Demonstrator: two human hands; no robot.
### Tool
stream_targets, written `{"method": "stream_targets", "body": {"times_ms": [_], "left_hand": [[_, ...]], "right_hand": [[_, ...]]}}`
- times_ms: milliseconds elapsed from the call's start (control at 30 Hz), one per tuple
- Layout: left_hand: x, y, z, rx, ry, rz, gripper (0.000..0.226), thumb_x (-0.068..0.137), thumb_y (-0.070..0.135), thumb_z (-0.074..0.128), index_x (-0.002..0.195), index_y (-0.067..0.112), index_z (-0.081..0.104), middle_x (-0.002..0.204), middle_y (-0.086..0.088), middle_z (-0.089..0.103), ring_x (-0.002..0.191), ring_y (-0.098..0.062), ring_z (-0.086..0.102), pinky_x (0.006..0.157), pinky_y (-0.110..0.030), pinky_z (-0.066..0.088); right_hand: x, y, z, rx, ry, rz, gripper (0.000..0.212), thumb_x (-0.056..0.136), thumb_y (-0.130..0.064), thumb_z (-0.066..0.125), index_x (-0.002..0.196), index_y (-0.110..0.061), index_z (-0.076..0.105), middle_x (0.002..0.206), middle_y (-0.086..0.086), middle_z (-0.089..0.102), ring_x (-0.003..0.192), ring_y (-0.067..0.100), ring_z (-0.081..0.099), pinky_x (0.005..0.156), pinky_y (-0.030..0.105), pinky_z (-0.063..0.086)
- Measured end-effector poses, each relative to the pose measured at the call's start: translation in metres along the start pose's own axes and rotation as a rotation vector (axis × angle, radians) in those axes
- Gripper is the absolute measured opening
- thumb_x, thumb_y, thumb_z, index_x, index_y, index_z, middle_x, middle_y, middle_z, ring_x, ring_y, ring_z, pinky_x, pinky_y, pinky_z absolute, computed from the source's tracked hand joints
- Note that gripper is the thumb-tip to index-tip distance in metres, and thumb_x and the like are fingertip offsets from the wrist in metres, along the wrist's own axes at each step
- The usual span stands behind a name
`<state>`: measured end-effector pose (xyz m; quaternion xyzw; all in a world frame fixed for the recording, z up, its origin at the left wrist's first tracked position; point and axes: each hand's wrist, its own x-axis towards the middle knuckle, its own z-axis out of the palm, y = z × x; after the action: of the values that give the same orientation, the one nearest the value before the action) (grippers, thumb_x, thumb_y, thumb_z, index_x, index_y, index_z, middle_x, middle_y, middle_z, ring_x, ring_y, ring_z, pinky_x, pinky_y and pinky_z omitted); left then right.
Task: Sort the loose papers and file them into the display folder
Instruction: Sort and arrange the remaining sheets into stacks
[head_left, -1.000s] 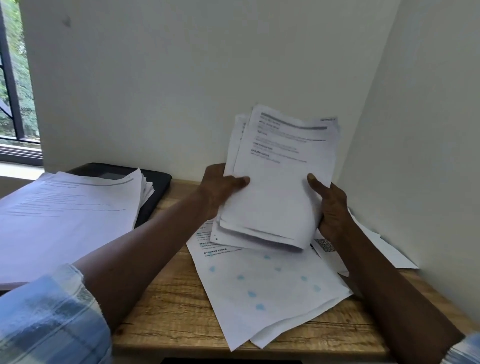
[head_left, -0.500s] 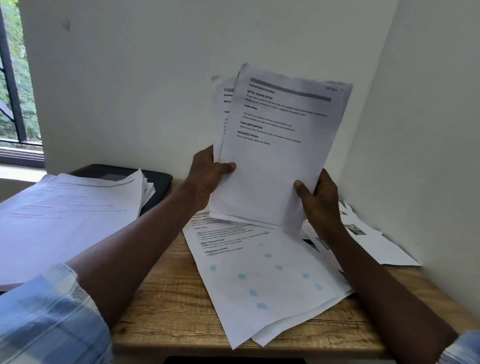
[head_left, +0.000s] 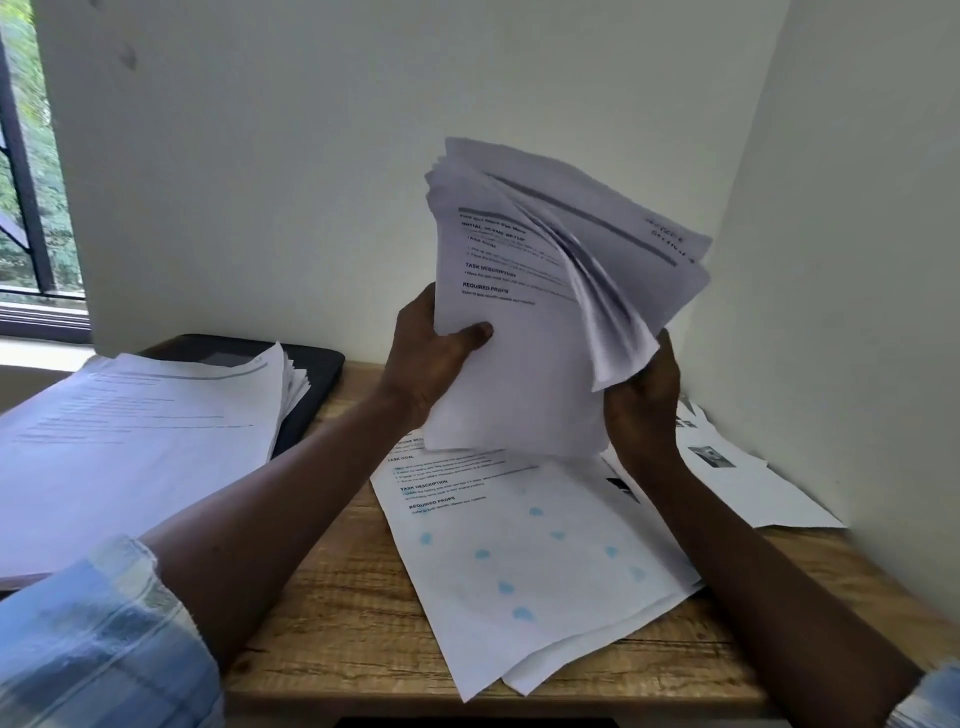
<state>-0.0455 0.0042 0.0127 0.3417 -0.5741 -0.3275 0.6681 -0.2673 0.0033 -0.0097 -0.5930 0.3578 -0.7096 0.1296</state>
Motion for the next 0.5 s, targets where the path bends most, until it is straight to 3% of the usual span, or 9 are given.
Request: {"method": "stream_targets", "body": {"times_ms": [100,233,300,367,433,500], "left_hand": [[0.001,0.002,0.002,-0.005,0.023,0.058,0.046,0.086,0.009,0.078,0.129,0.014,0.061,0.122,-0.001,0.072,0.105,-0.022,0.072,0.087,-0.042,0.063],[-0.001,-0.010,0.001,0.148,-0.031,0.051,0.042,0.082,0.020,0.074,0.123,0.022,0.065,0.119,0.004,0.073,0.106,-0.017,0.072,0.094,-0.048,0.060],[0.001,-0.011,0.000,0.114,-0.058,0.026,0.035,0.084,0.030,0.074,0.116,0.019,0.067,0.110,-0.005,0.077,0.098,-0.021,0.074,0.089,-0.046,0.061],[0.005,-0.006,-0.003,0.119,-0.057,0.009,0.030,0.090,0.041,0.073,0.108,0.017,0.069,0.092,-0.011,0.077,0.080,-0.019,0.072,0.076,-0.041,0.059],[0.010,-0.006,-0.012,0.330,-0.070,-0.009,0.037,0.096,0.054,0.063,0.101,0.018,0.071,0.080,0.001,0.075,0.070,-0.012,0.068,0.072,-0.034,0.054],[0.013,-0.016,-0.024,0.749,-0.182,-0.051,0.057,0.092,0.076,0.048,0.104,0.024,0.069,0.093,0.008,0.076,0.086,-0.013,0.070,0.079,-0.034,0.052]], "right_hand": [[0.002,-0.005,0.001,0.062,0.097,-0.006,0.020,0.095,-0.024,0.067,0.114,-0.019,0.062,0.108,-0.007,0.070,0.104,0.008,0.066,0.096,0.035,0.053],[0.003,0.007,0.000,0.117,0.067,0.142,0.014,0.094,-0.028,0.075,0.104,-0.025,0.066,0.109,-0.004,0.074,0.101,0.017,0.071,0.094,0.037,0.056],[0.007,0.013,-0.004,0.161,0.100,0.196,0.016,0.087,-0.030,0.081,0.091,-0.022,0.068,0.098,0.000,0.074,0.088,0.020,0.068,0.088,0.042,0.056],[0.016,0.021,-0.010,0.220,0.187,0.261,0.019,0.082,-0.029,0.084,0.090,-0.020,0.071,0.093,0.001,0.075,0.083,0.019,0.067,0.088,0.046,0.057],[0.024,0.031,-0.019,0.304,0.277,0.327,0.015,0.083,-0.020,0.084,0.092,-0.019,0.071,0.097,0.001,0.077,0.084,0.016,0.070,0.096,0.046,0.058],[0.029,0.041,-0.029,0.353,0.352,0.398,0.016,0.085,-0.013,0.082,0.090,-0.018,0.068,0.096,-0.001,0.074,0.081,0.012,0.069,0.100,0.043,0.055]]}}
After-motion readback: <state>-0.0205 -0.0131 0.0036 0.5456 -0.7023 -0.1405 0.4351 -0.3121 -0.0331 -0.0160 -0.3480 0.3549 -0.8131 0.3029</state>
